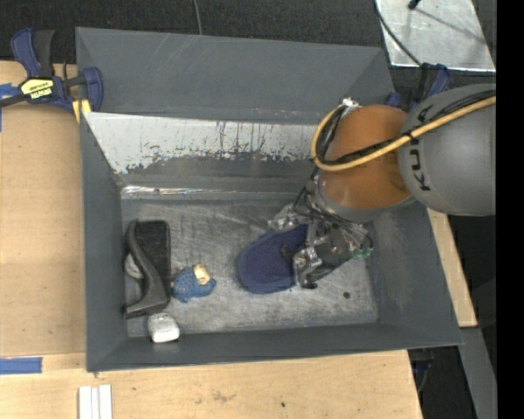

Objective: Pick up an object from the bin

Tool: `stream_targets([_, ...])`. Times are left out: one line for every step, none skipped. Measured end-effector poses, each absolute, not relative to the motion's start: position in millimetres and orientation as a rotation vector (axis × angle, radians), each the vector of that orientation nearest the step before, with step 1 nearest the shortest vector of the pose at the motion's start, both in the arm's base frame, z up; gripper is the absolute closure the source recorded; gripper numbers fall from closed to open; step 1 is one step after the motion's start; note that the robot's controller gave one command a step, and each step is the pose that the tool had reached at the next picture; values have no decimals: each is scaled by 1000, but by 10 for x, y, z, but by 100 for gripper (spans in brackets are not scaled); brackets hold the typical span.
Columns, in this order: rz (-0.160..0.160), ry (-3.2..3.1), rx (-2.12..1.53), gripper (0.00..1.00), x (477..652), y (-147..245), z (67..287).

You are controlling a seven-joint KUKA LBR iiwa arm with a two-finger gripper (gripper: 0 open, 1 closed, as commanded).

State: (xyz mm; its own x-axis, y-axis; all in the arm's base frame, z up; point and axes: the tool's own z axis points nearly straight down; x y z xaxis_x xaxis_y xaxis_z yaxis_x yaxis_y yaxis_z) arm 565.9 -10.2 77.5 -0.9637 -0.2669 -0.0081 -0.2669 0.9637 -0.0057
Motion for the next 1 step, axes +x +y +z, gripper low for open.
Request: stream_targets([-4, 3101, -412, 100, 5810, -94, 2448])
